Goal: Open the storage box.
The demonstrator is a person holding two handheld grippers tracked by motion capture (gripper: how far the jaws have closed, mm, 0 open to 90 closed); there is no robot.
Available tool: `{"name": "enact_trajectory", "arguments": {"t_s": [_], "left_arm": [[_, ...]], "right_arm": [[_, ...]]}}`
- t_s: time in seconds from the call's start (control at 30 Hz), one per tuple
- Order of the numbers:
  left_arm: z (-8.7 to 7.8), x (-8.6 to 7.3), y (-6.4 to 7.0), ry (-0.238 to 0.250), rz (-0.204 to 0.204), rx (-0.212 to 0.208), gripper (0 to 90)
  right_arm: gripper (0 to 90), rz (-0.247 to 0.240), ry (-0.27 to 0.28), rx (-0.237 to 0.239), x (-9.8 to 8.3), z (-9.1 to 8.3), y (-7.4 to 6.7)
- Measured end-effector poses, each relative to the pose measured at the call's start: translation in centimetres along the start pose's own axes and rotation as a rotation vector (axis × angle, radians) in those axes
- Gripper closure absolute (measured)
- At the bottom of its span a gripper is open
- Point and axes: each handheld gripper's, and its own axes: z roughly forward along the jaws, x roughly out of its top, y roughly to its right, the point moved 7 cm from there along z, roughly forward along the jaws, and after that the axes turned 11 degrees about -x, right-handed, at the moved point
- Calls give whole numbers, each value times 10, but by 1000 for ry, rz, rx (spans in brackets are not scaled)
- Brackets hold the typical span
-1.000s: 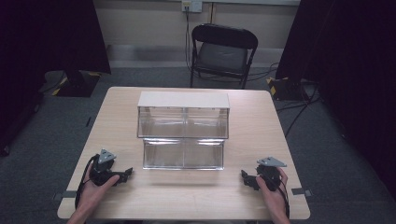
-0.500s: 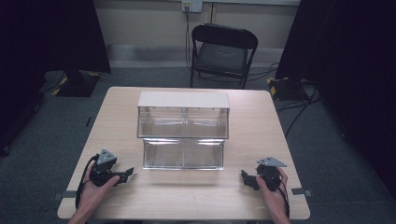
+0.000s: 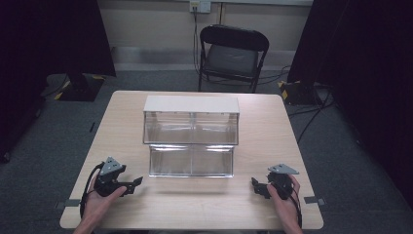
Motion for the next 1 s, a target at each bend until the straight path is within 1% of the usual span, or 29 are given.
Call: {"name": "enact_trajectory", "arguments": {"t_s": [0.1,0.13,0.2,0.3,0.33,0.4,0.43,0.53,0.6,0.73,0.77,0.8,0.83,0.87,0.9,1.0], "left_arm": [[1,1,4,-5,14,-8,178],[1,2,6,-2,12,-14,178],[1,4,8,1,22,-21,178],[1,6,12,14,22,-34,178],[1,8,15,23,19,-47,177],[1,9,16,21,16,-46,178],[1,9,16,22,10,-38,178],[0,10,18,32,10,-59,187],[0,11,18,31,18,-58,189],[-1,13,21,46,23,-67,191],[0,14,23,57,15,-87,191],[0,14,23,57,15,-87,191],[0,15,24,51,28,-83,191],[0,15,25,52,33,-86,191],[1,15,26,55,28,-93,190],[1,16,27,59,32,-99,185]], "right_arm": [[123,1,0,0,0,0,0],[123,1,-1,0,0,0,0],[123,1,0,0,0,0,0],[123,1,-1,0,0,0,0],[123,1,0,0,0,0,0],[123,1,0,0,0,0,0],[123,1,0,0,0,0,0],[123,1,0,0,0,0,0],[123,0,0,-1,0,0,0],[121,1,-1,0,0,0,0],[121,1,-1,0,0,0,0],[121,1,-1,0,0,0,0],[121,1,-1,0,0,0,0],[121,1,-1,0,0,0,0],[121,1,-1,-1,0,0,0],[121,1,-1,-1,0,0,0]]}}
